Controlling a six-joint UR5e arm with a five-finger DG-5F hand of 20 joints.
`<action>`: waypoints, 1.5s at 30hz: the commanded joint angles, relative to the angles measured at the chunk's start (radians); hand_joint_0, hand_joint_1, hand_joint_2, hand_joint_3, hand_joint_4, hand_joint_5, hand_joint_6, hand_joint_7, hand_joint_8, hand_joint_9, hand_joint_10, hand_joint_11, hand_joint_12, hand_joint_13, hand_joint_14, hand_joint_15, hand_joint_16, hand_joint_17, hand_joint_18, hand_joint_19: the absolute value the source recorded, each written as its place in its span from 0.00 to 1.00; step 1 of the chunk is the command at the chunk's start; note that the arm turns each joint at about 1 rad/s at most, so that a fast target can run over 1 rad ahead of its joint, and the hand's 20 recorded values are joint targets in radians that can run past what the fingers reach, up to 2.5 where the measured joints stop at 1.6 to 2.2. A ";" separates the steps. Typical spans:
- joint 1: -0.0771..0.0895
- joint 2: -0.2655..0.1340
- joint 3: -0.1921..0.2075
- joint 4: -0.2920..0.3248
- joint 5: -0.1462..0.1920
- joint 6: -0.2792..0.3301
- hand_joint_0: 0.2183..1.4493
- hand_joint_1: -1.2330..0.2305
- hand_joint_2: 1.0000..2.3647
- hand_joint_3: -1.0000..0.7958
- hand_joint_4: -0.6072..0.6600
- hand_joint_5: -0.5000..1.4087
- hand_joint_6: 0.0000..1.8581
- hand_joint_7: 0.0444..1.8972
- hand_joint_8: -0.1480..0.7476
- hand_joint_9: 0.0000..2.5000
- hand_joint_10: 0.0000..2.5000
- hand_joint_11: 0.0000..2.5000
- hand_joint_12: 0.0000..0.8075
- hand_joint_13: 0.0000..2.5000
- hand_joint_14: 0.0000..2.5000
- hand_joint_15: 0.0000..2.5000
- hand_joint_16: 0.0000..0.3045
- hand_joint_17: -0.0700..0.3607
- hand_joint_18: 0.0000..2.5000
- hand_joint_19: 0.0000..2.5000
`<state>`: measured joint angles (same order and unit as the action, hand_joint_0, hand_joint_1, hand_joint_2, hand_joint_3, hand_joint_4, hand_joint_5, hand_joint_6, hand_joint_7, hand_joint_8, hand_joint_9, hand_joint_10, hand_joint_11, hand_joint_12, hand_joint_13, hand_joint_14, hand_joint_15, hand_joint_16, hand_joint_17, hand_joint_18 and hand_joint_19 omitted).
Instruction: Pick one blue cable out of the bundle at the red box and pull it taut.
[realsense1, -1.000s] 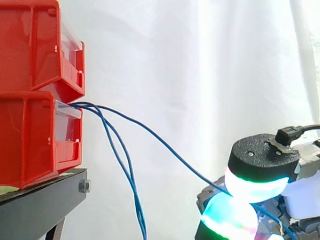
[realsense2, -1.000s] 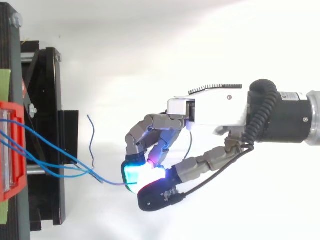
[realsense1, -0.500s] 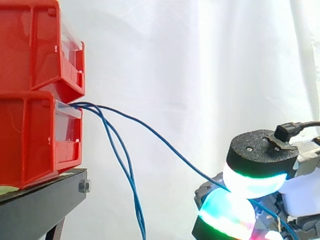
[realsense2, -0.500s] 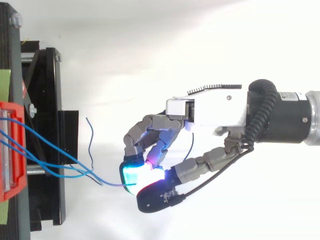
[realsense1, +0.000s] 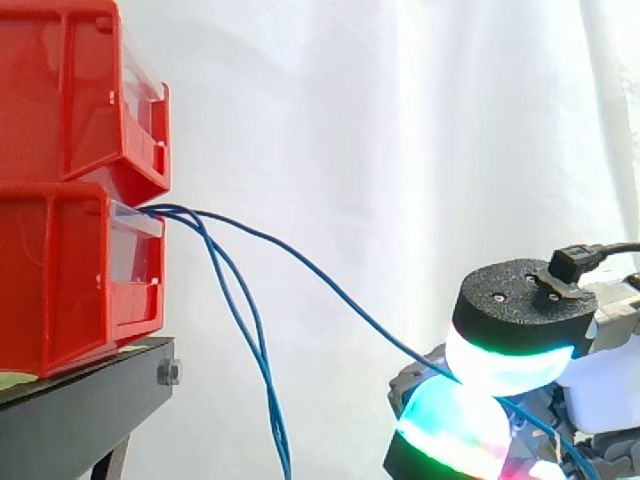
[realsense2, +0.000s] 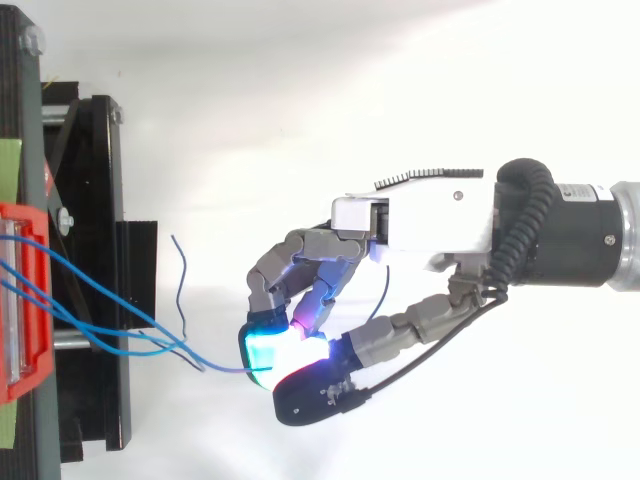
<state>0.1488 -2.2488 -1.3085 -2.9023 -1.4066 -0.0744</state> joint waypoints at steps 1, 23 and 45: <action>0.000 0.000 0.000 0.000 0.000 -0.001 0.34 0.25 0.04 0.61 0.39 0.21 0.49 0.64 0.63 0.42 0.00 0.45 0.51 0.24 0.00 0.12 0.22 0.51 0.19 0.06; 0.000 0.000 0.000 0.000 0.002 -0.001 0.35 0.25 0.02 0.62 0.39 0.21 0.49 0.64 0.62 0.42 0.00 0.45 0.50 0.24 0.00 0.12 0.22 0.51 0.19 0.06; 0.000 0.000 0.000 0.000 0.002 -0.001 0.36 0.25 0.00 0.62 0.39 0.20 0.49 0.64 0.62 0.41 0.00 0.45 0.50 0.23 0.00 0.12 0.22 0.51 0.19 0.06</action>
<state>0.1488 -2.2488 -1.3085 -2.9023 -1.4054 -0.0746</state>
